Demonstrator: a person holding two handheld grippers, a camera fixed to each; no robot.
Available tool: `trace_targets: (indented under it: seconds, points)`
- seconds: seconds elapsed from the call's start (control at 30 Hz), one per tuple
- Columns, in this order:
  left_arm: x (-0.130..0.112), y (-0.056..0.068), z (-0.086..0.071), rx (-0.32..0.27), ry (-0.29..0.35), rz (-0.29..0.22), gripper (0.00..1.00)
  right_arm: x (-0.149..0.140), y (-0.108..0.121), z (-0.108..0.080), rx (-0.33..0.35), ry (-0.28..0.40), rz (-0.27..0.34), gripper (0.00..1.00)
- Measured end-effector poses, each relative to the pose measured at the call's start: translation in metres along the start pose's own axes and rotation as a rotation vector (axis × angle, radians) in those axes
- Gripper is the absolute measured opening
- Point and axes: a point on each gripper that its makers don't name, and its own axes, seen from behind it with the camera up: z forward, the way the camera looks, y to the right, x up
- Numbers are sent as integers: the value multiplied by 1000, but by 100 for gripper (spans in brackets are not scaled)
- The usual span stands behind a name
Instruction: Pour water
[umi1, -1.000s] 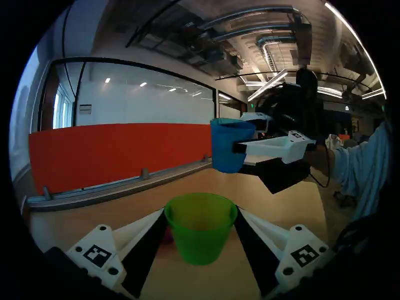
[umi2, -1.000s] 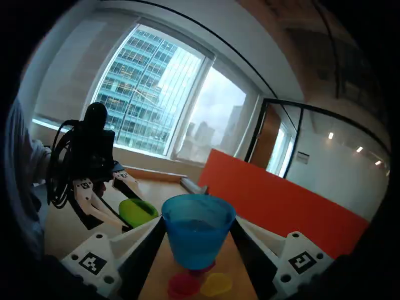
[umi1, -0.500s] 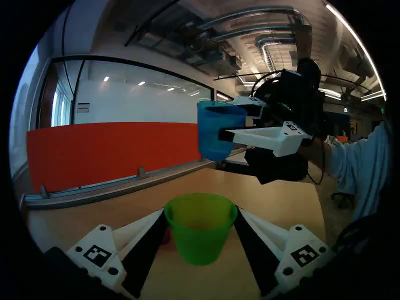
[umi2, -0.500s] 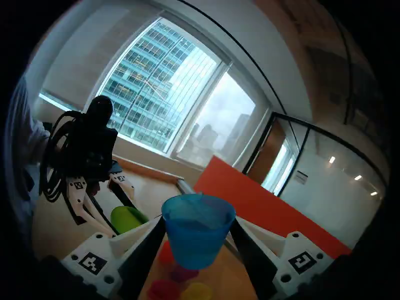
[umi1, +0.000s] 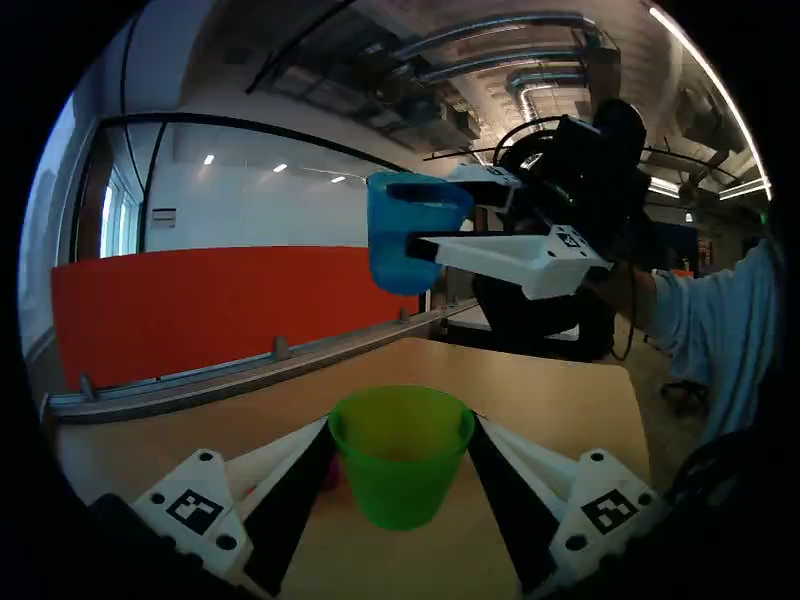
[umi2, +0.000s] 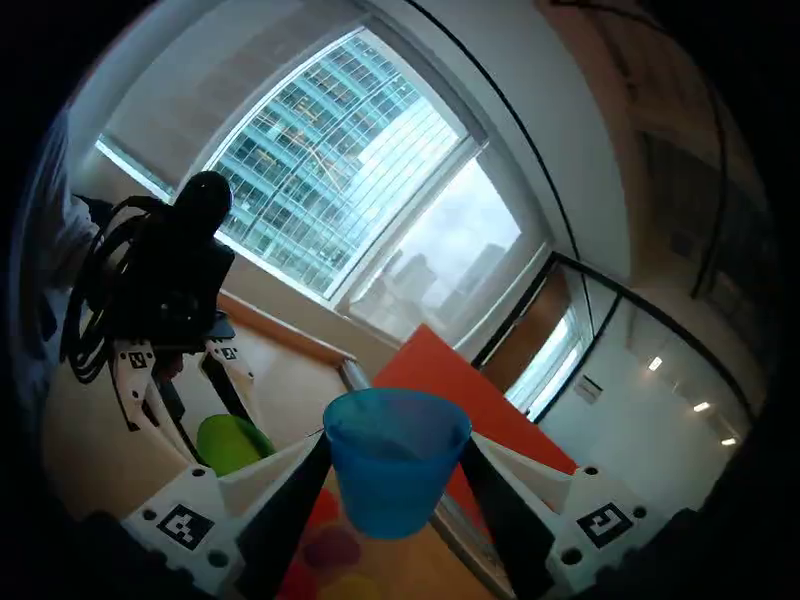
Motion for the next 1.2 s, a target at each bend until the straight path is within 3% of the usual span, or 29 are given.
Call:
trace_targets:
  seconds: [0.5, 1.2]
  points:
    - [5, 5, 2, -12, 3, 6, 89, 24, 8, 13, -23, -1, -164, 90]
    - [14, 8, 4, -20, 36, 4, 89, 20, 19, 24, -38, -22, -340, 90]
